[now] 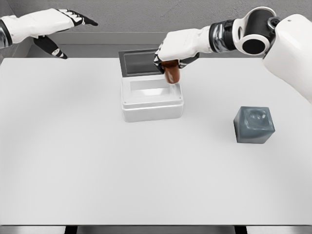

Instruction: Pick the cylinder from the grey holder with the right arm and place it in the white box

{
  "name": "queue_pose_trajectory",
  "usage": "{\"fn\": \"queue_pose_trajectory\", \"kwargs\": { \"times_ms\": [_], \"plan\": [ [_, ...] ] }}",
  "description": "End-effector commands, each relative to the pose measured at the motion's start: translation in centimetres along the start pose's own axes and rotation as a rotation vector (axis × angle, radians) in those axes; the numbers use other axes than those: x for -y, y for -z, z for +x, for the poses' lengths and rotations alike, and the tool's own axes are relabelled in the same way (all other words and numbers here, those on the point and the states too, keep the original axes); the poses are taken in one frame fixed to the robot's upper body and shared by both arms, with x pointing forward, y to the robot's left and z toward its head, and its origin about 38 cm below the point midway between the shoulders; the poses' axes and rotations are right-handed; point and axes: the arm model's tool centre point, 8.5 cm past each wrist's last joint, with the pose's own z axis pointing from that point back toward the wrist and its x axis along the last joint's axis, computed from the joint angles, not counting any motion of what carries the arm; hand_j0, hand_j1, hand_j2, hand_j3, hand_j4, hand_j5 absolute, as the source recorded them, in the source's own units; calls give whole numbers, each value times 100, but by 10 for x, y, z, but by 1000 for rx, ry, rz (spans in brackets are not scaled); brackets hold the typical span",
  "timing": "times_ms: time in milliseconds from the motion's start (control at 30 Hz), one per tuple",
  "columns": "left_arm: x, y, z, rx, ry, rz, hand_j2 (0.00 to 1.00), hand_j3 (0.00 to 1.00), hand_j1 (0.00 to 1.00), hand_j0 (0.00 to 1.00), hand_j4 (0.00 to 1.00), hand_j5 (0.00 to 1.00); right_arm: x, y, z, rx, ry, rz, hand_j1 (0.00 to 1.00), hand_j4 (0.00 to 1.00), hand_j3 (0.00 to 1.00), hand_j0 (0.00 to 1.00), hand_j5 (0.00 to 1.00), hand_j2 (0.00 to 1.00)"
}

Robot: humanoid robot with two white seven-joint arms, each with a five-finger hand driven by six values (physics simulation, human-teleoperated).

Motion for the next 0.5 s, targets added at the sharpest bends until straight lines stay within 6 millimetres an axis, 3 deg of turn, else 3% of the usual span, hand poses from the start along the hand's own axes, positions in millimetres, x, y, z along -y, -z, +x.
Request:
{"fn": "queue_pose_trajectory", "kwargs": {
  "times_ms": [0, 167, 233, 267, 467],
  "plan": [
    [3, 0, -3, -7, -13, -3, 100, 100, 100, 100, 100, 100, 2, 1, 1, 2, 2, -5, 49, 49, 49, 49, 49, 49],
    [2, 13, 5, 3, 31, -42, 100, 100, 100, 100, 100, 100, 0, 1, -1, -6, 0, 2, 55, 55, 55, 55, 55, 55],
    [0, 13, 4, -2, 30, -40, 100, 100, 100, 100, 100, 100, -1, 0, -2, -8, 1, 4, 79, 79, 79, 79, 79, 79],
    [1, 13, 3, -4, 28, -44, 100, 100, 100, 100, 100, 100, -1, 0, -2, -8, 1, 4, 85, 85, 85, 85, 85, 85],
    [1, 17, 0, -16, 21, -48, 100, 100, 100, 100, 100, 100, 0, 0, -1, -6, -1, 0, 92, 92, 92, 92, 92, 92]
  ]
}}
